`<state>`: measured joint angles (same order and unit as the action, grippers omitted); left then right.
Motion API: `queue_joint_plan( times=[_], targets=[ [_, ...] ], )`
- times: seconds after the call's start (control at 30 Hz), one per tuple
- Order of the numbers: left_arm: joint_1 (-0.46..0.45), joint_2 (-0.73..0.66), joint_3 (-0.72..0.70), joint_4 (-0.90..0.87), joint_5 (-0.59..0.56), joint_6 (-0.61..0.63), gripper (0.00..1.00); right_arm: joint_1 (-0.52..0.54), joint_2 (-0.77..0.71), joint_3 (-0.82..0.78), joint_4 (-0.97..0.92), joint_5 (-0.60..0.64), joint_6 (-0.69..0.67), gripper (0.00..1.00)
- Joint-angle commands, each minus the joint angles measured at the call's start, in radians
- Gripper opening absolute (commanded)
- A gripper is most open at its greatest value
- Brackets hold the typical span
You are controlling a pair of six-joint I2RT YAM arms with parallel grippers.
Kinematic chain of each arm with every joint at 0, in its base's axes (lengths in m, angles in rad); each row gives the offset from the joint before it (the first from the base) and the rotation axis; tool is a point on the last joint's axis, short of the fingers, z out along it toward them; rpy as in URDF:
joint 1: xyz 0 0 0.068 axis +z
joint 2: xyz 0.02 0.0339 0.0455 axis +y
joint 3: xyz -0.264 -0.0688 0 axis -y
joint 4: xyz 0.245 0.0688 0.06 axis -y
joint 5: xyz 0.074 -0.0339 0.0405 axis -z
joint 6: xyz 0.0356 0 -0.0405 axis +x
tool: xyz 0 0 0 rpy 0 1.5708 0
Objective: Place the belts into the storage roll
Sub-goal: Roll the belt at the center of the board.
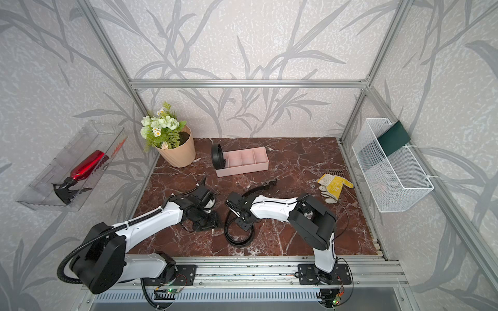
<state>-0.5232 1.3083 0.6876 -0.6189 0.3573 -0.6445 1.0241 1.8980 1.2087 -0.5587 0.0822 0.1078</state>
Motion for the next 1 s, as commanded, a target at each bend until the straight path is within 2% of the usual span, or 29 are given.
queue_joint_plan(
  times=[0.0,0.17,0.4,0.5,0.6,0.67,0.77,0.83,0.97],
  targets=[
    [0.000,-0.022,-0.005,0.107,0.024,-0.087,0.63,0.023,0.051,0.018,0.053,0.003,0.003,0.00],
    [-0.019,0.048,-0.011,0.156,0.045,-0.099,0.63,0.023,0.067,0.035,0.040,0.005,0.022,0.00],
    [-0.049,0.182,-0.022,0.168,-0.012,-0.067,0.58,0.022,0.072,0.042,0.048,0.004,0.047,0.00],
    [-0.052,0.250,0.006,0.149,-0.043,-0.032,0.44,0.022,0.065,0.034,0.060,-0.004,0.070,0.00],
    [-0.056,0.308,0.056,0.095,-0.078,0.028,0.18,0.015,0.040,0.012,0.064,-0.025,0.124,0.00],
    [-0.056,0.328,0.088,0.055,-0.104,0.071,0.08,-0.011,0.002,-0.023,0.067,-0.058,0.193,0.01],
    [-0.056,0.356,0.144,-0.012,-0.136,0.144,0.00,-0.100,-0.109,-0.115,0.101,-0.141,0.330,0.21],
    [-0.057,0.372,0.182,-0.061,-0.167,0.194,0.00,-0.160,-0.225,-0.195,0.171,-0.201,0.413,0.36],
    [-0.059,0.388,0.229,-0.123,-0.227,0.254,0.00,-0.297,-0.362,-0.277,0.324,-0.296,0.523,0.43]
  ],
)
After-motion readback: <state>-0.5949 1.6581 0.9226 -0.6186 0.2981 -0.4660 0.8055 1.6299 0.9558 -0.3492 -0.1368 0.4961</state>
